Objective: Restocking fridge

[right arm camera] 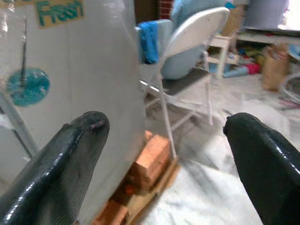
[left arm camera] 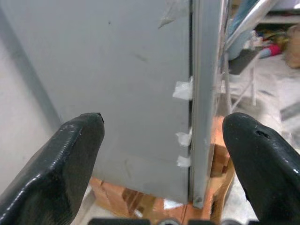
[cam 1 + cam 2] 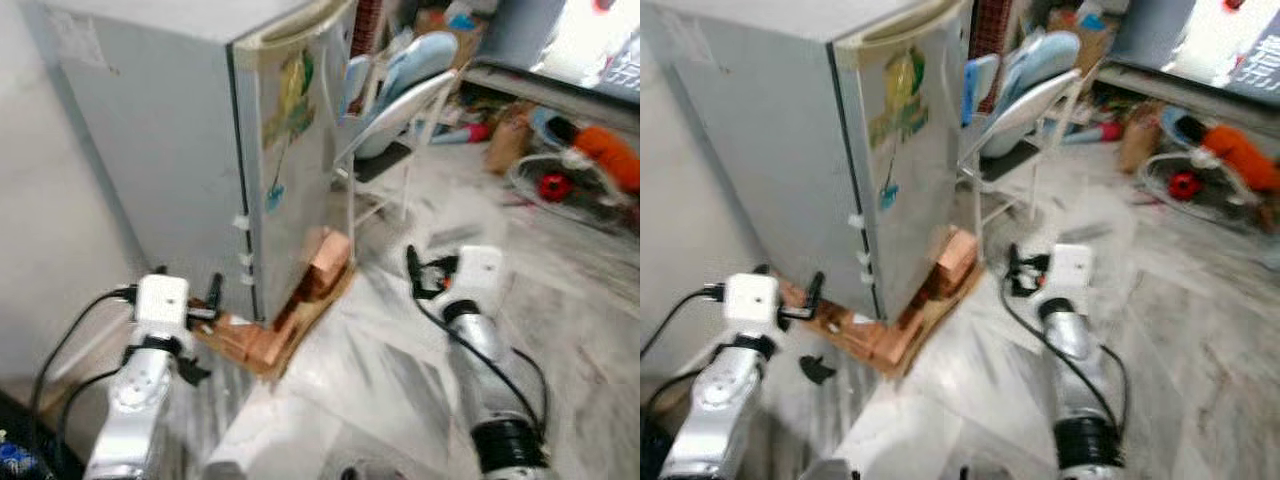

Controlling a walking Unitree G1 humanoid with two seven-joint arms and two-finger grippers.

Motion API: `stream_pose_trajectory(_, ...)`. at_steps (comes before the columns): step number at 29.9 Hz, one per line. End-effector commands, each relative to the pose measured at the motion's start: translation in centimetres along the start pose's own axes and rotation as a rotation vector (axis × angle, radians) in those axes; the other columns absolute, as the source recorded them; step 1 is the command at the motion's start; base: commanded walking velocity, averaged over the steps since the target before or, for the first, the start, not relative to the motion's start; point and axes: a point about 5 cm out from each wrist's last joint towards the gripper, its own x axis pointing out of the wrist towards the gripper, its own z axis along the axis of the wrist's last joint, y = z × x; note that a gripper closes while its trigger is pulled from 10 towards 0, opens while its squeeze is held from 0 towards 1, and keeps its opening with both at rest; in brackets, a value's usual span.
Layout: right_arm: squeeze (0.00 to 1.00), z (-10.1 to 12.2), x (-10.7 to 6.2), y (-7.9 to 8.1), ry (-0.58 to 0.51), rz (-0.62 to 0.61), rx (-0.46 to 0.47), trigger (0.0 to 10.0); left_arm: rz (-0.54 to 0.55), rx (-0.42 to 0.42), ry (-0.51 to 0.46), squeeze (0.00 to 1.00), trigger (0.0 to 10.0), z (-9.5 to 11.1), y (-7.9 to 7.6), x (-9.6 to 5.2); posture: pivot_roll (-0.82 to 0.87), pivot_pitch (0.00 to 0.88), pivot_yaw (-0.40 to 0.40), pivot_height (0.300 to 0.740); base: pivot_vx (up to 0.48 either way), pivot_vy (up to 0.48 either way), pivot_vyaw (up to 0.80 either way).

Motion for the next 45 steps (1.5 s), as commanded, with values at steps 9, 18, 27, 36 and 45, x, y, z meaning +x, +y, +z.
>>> stream_pose_trajectory(9,0.0,0.7,-0.1,-1.4,-0.015,-0.031,-0.016,10.0,-0.036,-0.022,-0.054,0.0,10.0,0.7,-1.3,0.2,0.06,0.0,-0.084,0.74,0.0,0.06,-0.8)
stream_pose_trajectory(18,0.0,0.9,0.0,-0.9,-0.025,-0.012,-0.05,10.0,-0.051,-0.054,-0.091,0.0,10.0,1.2,-1.4,0.0,0.06,0.0,-0.089,0.74,0.134,0.0,-0.27)
stream_pose_trajectory(27,0.0,0.8,0.2,-0.9,-0.004,-0.035,-0.096,10.0,-0.049,-0.056,-0.104,0.0,10.0,1.6,-1.4,0.2,0.06,0.001,-0.082,0.74,0.368,0.053,0.0)
stream_pose_trajectory(36,0.0,-0.4,-0.5,-0.4,0.066,0.009,-0.123,10.0,-0.051,-0.062,-0.099,0.0,10.0,1.5,-1.5,0.2,0.05,0.006,-0.084,0.74,0.332,0.314,0.0)
stream_pose_trajectory(45,0.0,-0.3,-0.6,-0.5,0.059,0.001,-0.088,10.0,-0.048,-0.06,-0.097,0.0,10.0,1.5,-1.5,0.1,0.06,0.016,-0.083,0.74,0.175,0.273,-0.4)
